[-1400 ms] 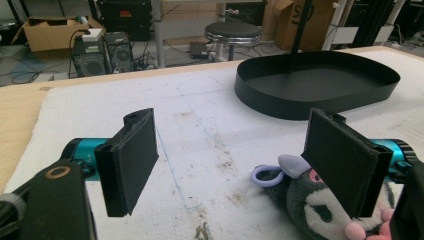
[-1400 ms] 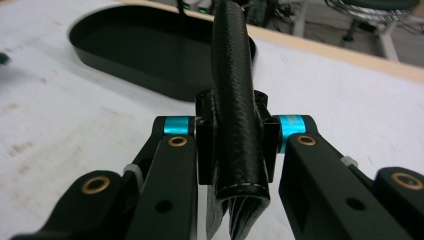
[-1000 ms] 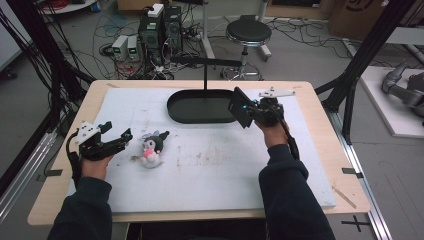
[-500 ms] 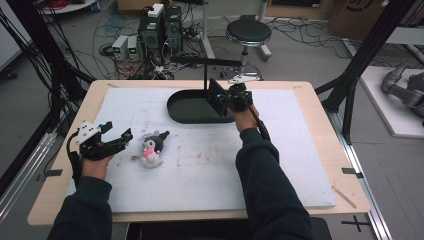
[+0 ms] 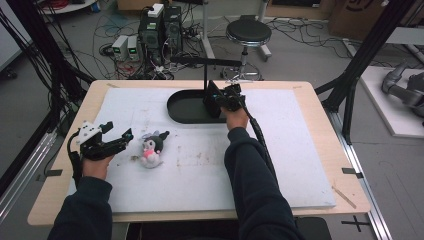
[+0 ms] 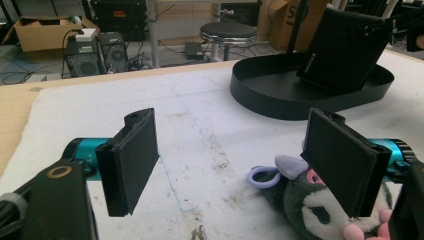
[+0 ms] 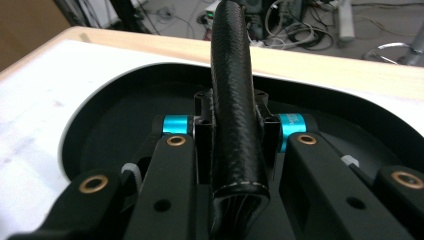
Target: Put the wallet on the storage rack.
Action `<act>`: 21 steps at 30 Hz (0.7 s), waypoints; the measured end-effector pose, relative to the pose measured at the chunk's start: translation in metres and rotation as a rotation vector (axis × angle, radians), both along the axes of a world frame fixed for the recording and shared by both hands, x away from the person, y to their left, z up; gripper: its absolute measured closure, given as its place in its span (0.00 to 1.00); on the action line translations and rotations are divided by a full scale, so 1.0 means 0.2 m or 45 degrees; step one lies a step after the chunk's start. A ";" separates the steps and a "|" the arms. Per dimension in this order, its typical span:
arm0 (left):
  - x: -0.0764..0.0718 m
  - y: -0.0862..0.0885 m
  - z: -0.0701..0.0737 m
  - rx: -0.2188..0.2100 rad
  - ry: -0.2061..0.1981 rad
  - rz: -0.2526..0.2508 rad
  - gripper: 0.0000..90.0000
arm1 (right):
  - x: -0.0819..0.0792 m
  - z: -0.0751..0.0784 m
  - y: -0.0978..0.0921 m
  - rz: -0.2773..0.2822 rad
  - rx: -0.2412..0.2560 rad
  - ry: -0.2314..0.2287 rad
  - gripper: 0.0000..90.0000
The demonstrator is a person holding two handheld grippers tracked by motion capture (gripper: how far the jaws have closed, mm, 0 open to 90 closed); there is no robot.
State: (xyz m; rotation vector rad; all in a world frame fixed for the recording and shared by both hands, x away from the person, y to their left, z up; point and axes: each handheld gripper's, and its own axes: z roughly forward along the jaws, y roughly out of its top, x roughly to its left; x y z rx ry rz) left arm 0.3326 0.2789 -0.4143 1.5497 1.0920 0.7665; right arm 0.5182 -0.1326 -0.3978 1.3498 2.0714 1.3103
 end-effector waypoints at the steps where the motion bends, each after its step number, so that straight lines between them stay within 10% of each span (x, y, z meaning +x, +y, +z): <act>1: 0.00 0.00 0.00 -0.003 0.000 0.001 0.24 | 0.00 0.00 -0.01 -0.014 0.004 -0.001 0.85; 15: 0.00 0.00 -0.01 0.003 0.007 0.001 0.24 | 0.04 -0.02 -0.16 -0.166 -0.234 0.086 0.67; 19: 0.00 0.00 -0.01 0.005 0.008 0.000 0.24 | 0.07 -0.06 -0.16 -0.078 -0.181 0.163 0.58; 21: 0.00 0.00 0.00 0.001 0.006 0.004 0.24 | 0.06 -0.07 -0.13 -0.068 -0.252 0.169 0.44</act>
